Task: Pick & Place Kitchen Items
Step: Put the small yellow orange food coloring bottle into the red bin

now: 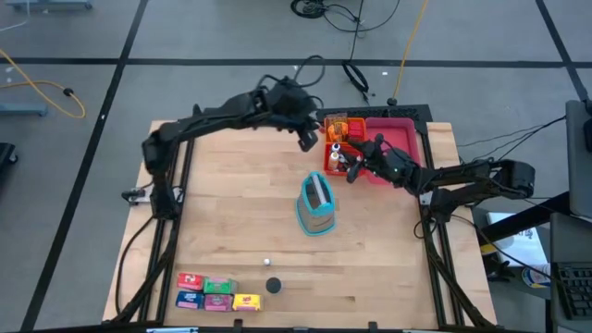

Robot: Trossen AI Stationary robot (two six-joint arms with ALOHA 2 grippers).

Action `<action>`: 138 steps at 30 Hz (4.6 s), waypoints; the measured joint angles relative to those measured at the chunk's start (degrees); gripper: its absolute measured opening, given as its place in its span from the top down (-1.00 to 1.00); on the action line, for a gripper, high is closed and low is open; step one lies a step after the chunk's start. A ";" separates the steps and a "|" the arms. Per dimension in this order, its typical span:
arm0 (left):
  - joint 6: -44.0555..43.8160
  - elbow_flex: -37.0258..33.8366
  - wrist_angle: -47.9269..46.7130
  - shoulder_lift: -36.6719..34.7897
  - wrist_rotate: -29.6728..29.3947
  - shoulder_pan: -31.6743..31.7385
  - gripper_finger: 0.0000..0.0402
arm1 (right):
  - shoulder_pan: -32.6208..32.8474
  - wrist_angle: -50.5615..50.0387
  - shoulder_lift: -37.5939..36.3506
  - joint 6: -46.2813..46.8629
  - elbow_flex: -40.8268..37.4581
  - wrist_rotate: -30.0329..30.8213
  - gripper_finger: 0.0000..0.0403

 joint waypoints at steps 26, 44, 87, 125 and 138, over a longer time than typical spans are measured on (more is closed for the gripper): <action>2.26 4.10 5.95 7.47 4.57 -4.42 0.83 | 2.60 -1.29 0.00 -5.80 7.92 0.16 0.17; 2.99 4.08 5.45 7.47 2.49 -4.68 0.58 | 2.99 -3.30 0.00 -1.70 8.33 0.50 0.95; 6.78 4.03 -15.79 2.36 -4.57 -3.15 0.37 | -2.12 -6.01 -15.00 0.22 -1.09 0.17 0.91; 6.81 4.03 -15.99 2.45 -4.46 -3.56 0.37 | -3.19 -3.36 -14.32 0.44 -1.62 -1.54 0.72; 6.72 4.03 -16.20 2.51 -4.46 -3.63 0.37 | -3.19 -7.04 -13.59 0.77 -1.62 -1.36 0.85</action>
